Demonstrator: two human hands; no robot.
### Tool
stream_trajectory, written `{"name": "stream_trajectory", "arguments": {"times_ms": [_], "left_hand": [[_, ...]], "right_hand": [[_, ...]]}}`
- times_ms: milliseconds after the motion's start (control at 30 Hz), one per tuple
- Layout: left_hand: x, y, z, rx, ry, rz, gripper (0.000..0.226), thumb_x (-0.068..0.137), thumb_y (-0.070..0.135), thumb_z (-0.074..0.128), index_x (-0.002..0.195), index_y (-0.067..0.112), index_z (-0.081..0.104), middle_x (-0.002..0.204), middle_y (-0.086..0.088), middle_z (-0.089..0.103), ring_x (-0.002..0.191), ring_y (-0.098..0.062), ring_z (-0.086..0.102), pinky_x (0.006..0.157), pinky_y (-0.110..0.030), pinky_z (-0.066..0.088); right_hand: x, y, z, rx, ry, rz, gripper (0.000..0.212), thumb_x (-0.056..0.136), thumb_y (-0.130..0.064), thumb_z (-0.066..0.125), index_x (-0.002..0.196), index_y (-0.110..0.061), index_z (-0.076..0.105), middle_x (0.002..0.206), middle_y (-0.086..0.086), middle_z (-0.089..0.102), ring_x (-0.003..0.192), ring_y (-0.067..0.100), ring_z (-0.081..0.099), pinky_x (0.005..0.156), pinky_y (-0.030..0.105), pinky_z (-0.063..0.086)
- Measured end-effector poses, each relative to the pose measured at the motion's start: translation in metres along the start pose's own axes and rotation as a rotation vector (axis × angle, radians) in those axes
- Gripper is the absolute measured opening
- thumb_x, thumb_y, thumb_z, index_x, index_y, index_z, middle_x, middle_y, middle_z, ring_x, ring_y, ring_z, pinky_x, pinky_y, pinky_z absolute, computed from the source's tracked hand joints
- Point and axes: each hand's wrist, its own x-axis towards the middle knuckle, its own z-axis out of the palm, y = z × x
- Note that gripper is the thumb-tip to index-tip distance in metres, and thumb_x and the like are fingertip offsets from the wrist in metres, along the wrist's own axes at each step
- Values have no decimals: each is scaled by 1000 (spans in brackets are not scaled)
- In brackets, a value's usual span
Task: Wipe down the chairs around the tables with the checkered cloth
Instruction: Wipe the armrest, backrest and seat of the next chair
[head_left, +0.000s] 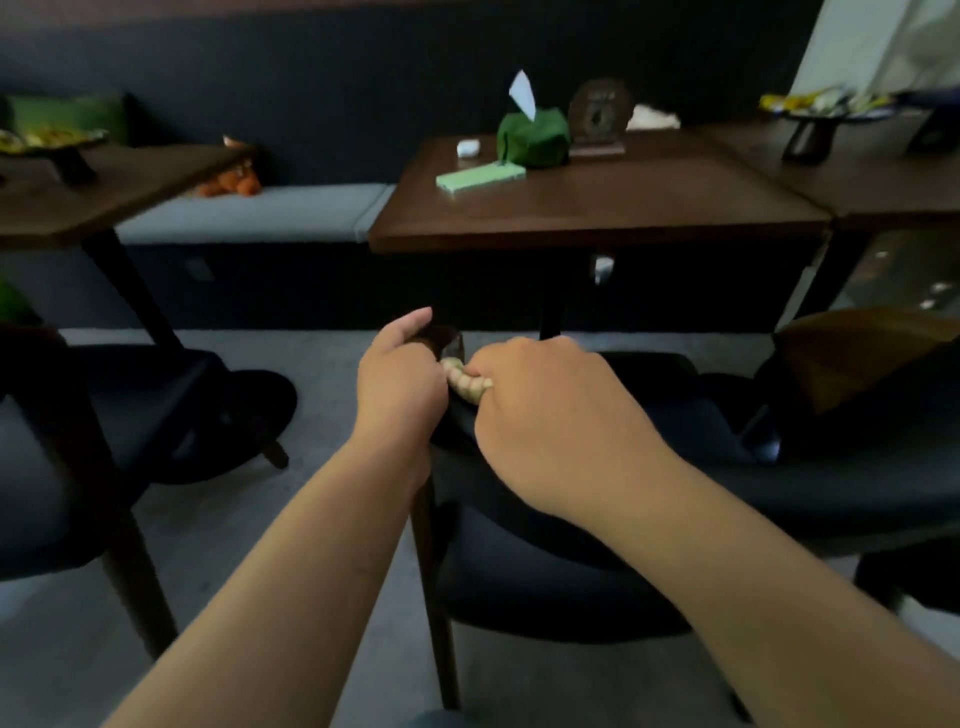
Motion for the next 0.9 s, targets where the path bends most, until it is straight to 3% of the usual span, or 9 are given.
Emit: {"name": "stream_trajectory", "arguments": {"times_ms": [67, 167, 300, 467, 567, 633, 700, 767, 900], "left_hand": [[6, -3, -3, -1, -17, 56, 57, 88, -3, 34, 125, 36, 54, 125, -12, 59, 98, -28, 65, 64, -31, 51], [14, -7, -8, 39, -82, 153, 61, 86, -4, 35, 134, 30, 52, 126, -13, 58, 107, -27, 63, 78, -36, 56], [15, -10, -15, 79, -195, 277, 48, 85, -7, 38, 114, 18, 68, 105, -12, 71, 97, -27, 68, 90, -39, 53], [24, -11, -21, 91, -291, 388, 40, 83, -6, 42, 81, 17, 75, 76, -4, 74, 85, -24, 69, 83, -36, 55], [35, -22, -36, 166, -360, 600, 31, 90, 1, 46, 74, 12, 71, 75, -4, 69, 79, -22, 62, 77, -34, 49], [41, -29, -46, 175, -422, 694, 34, 94, 1, 46, 67, 10, 65, 66, -2, 62, 66, -15, 56, 66, -29, 45], [49, -29, -52, 167, -479, 689, 42, 96, 0, 46, 62, 19, 61, 57, 10, 60, 56, -2, 54, 59, -16, 45], [54, -24, -51, 201, -481, 656, 35, 100, 10, 45, 70, 24, 57, 54, 20, 62, 56, 7, 57, 59, -9, 46], [70, -22, -50, 114, -498, 501, 45, 101, 33, 45, 66, 20, 69, 61, 8, 68, 66, -9, 64, 65, -26, 49]], "right_hand": [[0, -1, 1, -52, 35, -35, 12, 87, -20, 49, 80, -24, 57, 64, -6, 46, 53, 10, 40, 46, 27, 23], [-1, -4, 2, -75, 81, -57, 15, 87, -20, 50, 74, -24, 55, 65, -5, 49, 57, 13, 45, 49, 28, 31], [0, -4, 2, -116, 102, -86, 19, 88, -21, 50, 94, -26, 67, 72, -9, 55, 61, 7, 50, 50, 25, 36], [-3, -5, 4, -235, 146, -149, 24, 90, -26, 44, 100, -27, 67, 88, -4, 66, 72, 15, 56, 70, 34, 51], [-13, -7, 14, -395, 216, -261, 38, 88, -22, 37, 118, -33, 57, 102, -4, 66, 87, 23, 61, 85, 49, 49], [-19, -8, 24, -509, 349, -403, 43, 89, -19, 34, 122, -28, 59, 108, -3, 69, 94, 23, 66, 82, 52, 51], [-25, -8, 35, -594, 501, -519, 45, 88, -17, 31, 116, -15, 67, 107, 6, 71, 96, 24, 69, 80, 46, 56], [-28, -3, 45, -674, 581, -612, 44, 90, -18, 34, 119, -7, 66, 116, 14, 68, 108, 28, 65, 93, 43, 53], [-31, 7, 58, -877, 546, -781, 43, 93, -20, 37, 125, -6, 62, 125, 16, 63, 120, 33, 57, 101, 51, 45]]}}
